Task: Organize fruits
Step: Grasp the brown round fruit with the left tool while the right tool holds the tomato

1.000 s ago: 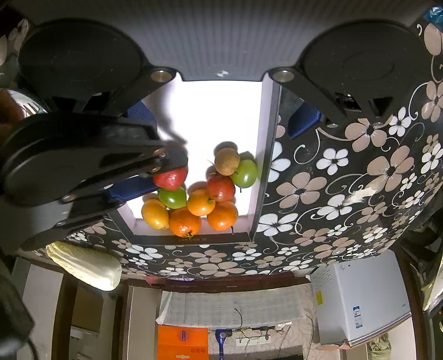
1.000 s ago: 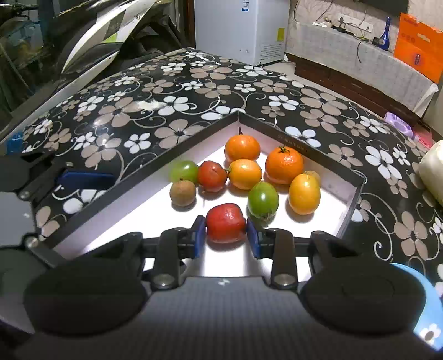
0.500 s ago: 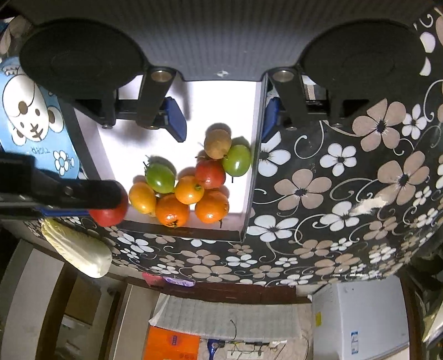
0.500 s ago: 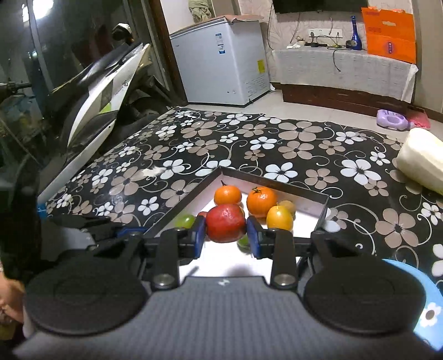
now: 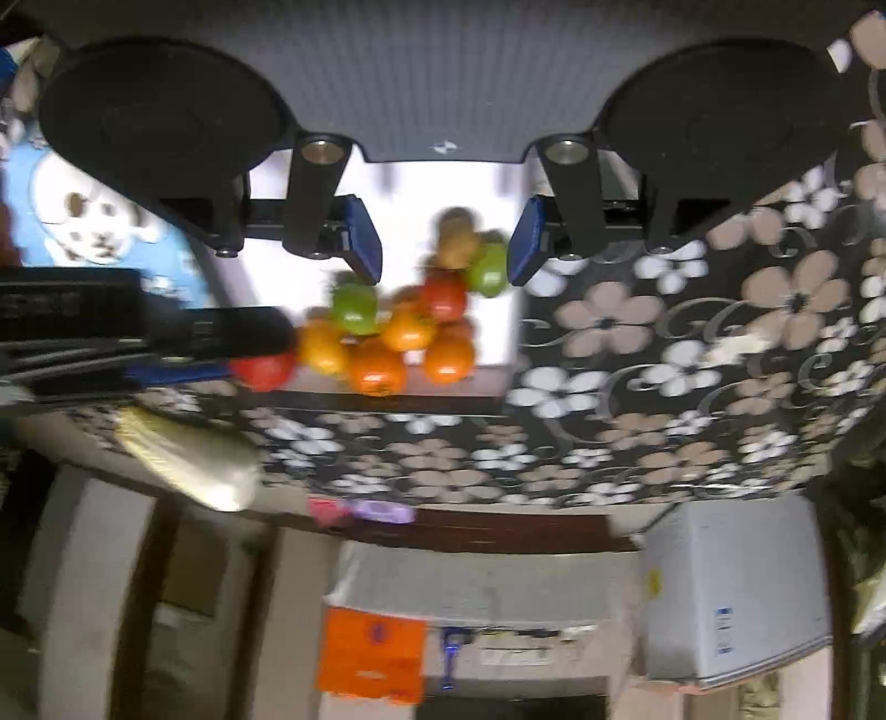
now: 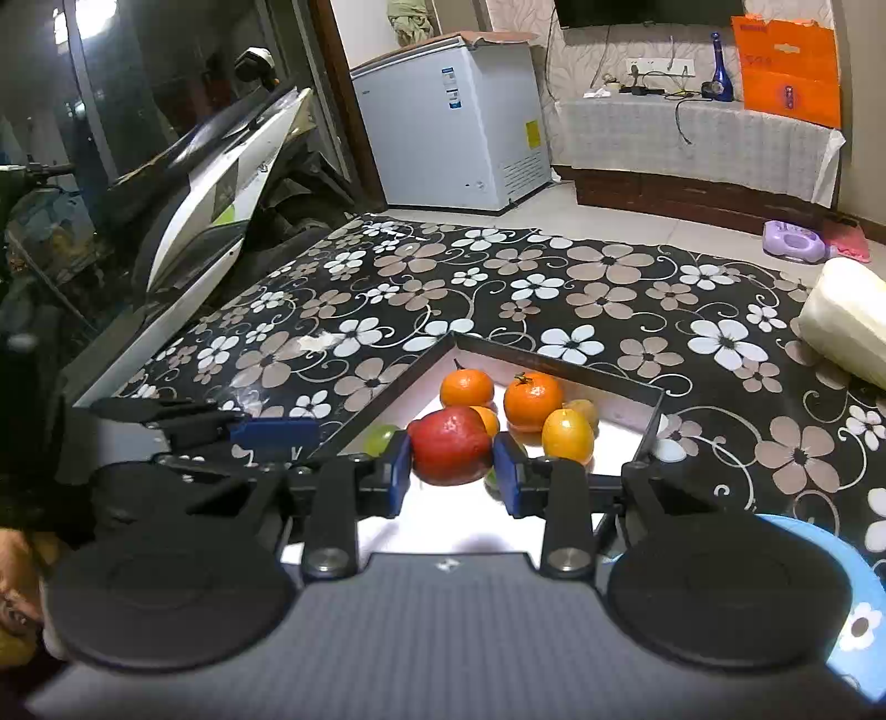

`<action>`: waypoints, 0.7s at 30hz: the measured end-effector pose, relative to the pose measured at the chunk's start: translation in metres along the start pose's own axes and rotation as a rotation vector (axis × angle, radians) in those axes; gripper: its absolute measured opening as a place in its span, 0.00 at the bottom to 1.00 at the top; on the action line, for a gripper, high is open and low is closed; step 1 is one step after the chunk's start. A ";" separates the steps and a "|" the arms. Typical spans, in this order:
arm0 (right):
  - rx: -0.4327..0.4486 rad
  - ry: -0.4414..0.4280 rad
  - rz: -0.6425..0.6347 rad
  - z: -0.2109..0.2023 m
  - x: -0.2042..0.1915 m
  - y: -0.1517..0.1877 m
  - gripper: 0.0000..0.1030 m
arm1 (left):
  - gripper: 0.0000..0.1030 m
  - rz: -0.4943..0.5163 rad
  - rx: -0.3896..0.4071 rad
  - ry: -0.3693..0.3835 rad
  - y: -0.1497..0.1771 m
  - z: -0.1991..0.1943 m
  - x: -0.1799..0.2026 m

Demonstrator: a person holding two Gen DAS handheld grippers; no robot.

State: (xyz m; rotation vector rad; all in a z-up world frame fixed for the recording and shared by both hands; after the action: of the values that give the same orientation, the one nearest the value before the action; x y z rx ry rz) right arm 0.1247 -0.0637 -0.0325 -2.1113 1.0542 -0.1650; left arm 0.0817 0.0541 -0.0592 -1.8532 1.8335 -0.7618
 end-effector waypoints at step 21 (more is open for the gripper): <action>-0.014 -0.003 -0.003 0.004 -0.001 0.001 0.35 | 0.48 -0.060 -0.160 -0.003 -0.003 0.049 -0.003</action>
State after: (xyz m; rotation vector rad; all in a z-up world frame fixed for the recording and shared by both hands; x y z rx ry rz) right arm 0.1250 -0.0610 -0.0360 -2.1247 1.0532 -0.1563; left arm 0.1160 0.0532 -0.0951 -2.0151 1.8935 -0.6485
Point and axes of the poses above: each gripper's, at about its wrist camera, not at the fingertips, and z roughly the way its jaws point, x to its right, y to its underside, the point moved 9 cm from there along z, roughly the way its jaws point, and after that the axes turned 10 degrees about -x, right-handed, at the moved point
